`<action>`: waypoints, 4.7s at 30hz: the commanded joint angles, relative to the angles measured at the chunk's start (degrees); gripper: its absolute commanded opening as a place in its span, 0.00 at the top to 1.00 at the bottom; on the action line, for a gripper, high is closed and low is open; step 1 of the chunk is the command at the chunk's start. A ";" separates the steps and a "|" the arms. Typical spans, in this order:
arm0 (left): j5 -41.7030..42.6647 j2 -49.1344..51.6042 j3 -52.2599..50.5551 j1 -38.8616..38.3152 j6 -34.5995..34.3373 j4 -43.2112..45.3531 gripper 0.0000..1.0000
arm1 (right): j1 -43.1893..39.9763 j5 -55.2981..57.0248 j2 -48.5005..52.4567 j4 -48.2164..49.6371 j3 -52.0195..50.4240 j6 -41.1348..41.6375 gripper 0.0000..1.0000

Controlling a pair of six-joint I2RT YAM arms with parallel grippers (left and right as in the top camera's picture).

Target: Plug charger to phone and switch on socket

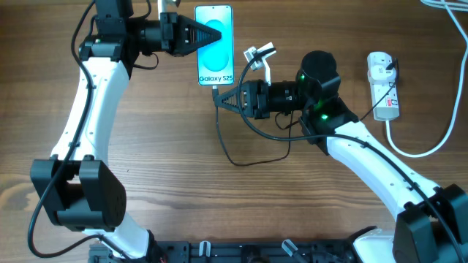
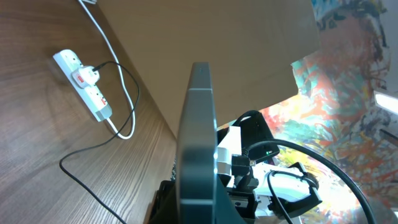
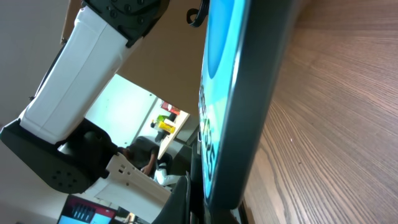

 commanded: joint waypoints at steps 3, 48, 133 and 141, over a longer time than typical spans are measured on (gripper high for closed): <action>1.01 -1.20 0.50 -0.09 0.50 0.37 0.96 | 0.02 -0.48 0.50 -0.63 0.00 -0.11 0.96; 0.96 -1.20 0.48 -3.15 0.76 -1.62 0.96 | -4.42 4.72 0.50 8.33 0.00 4.81 0.96; -70.71 20.57 -11.23 -4.76 15.98 -23.08 0.58 | -9.94 36.52 0.50 -58.90 10.36 -39.47 0.47; -81.13 15.96 -10.91 -4.76 14.99 -25.62 0.60 | -9.94 36.70 0.48 -58.97 10.36 -39.39 0.47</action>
